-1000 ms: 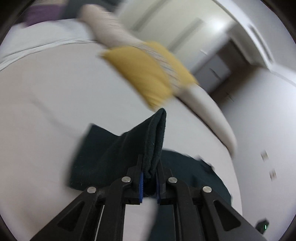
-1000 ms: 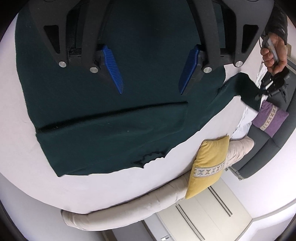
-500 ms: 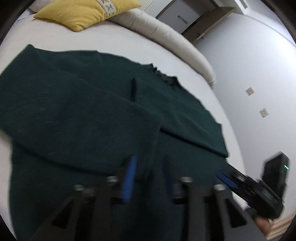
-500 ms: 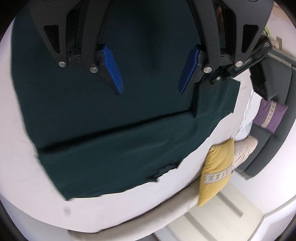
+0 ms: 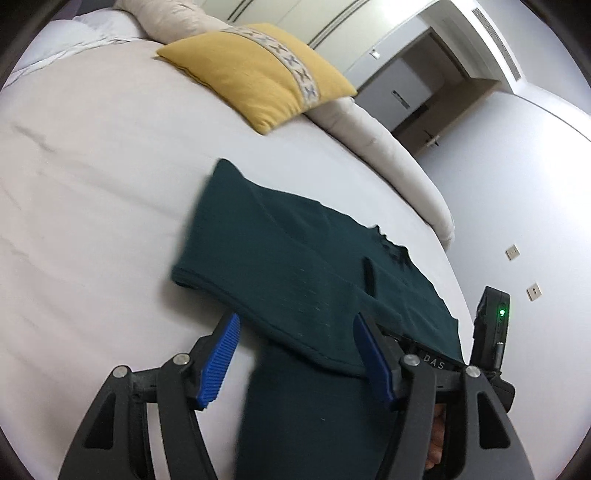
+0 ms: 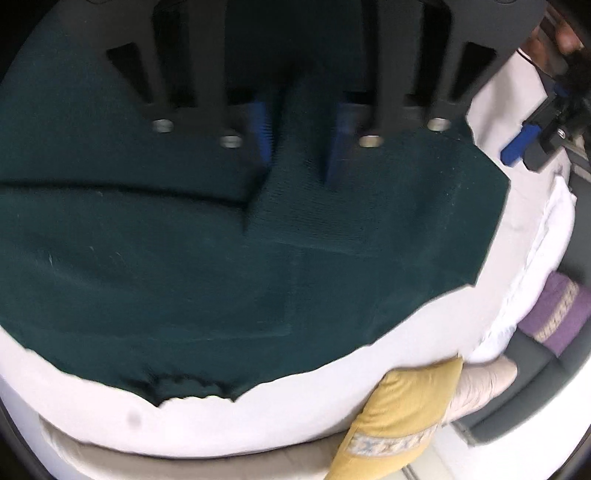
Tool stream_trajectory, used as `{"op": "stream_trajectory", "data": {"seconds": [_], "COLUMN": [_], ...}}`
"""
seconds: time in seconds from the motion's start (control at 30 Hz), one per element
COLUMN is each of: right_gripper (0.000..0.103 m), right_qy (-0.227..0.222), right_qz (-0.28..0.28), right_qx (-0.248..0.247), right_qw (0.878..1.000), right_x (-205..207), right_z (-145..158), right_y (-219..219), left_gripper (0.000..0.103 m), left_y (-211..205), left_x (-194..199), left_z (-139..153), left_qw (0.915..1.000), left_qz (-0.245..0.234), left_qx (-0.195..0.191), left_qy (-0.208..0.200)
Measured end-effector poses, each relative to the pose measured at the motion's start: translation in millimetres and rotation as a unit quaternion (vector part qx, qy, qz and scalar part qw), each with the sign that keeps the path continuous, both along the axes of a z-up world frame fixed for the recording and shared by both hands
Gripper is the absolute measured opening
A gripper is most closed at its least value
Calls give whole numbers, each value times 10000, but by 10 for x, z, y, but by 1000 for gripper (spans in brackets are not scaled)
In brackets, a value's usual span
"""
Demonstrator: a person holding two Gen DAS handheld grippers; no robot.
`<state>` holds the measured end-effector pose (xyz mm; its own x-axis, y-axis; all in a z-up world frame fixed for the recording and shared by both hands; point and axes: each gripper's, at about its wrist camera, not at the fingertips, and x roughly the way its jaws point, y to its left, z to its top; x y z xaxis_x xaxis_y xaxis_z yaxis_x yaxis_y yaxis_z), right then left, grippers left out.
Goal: Fold small clothes
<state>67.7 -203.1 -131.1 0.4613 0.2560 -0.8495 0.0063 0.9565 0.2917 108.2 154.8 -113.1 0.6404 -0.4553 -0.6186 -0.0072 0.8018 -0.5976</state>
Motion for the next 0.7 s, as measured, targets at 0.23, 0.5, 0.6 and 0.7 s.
{"op": "stream_trajectory", "data": {"seconds": [0.23,0.5,0.6,0.7], "right_gripper": [6,6,6,6], "right_qy": [-905,-746,-357,-360], "right_qz": [186,-326,-490,-529], "right_qx": [-253,-554,-525,-391], "right_qw": [9954,9951,9968,9972], "right_x": [-140,1,98,103], "right_z": [725,810,482,312], "right_y": [-294,-1386,-1680,-1740], "left_gripper": [66,69,69,69], "left_y": [111,-52,-158,-259], "left_x": [170,750,1014,1254], "left_z": [96,112,-22,-164], "left_qw": [9998,9978,9946,9897], "left_qz": [186,100,25,2], "left_qx": [-18,658,1020,1357], "left_qy": [-107,6,212,462]}}
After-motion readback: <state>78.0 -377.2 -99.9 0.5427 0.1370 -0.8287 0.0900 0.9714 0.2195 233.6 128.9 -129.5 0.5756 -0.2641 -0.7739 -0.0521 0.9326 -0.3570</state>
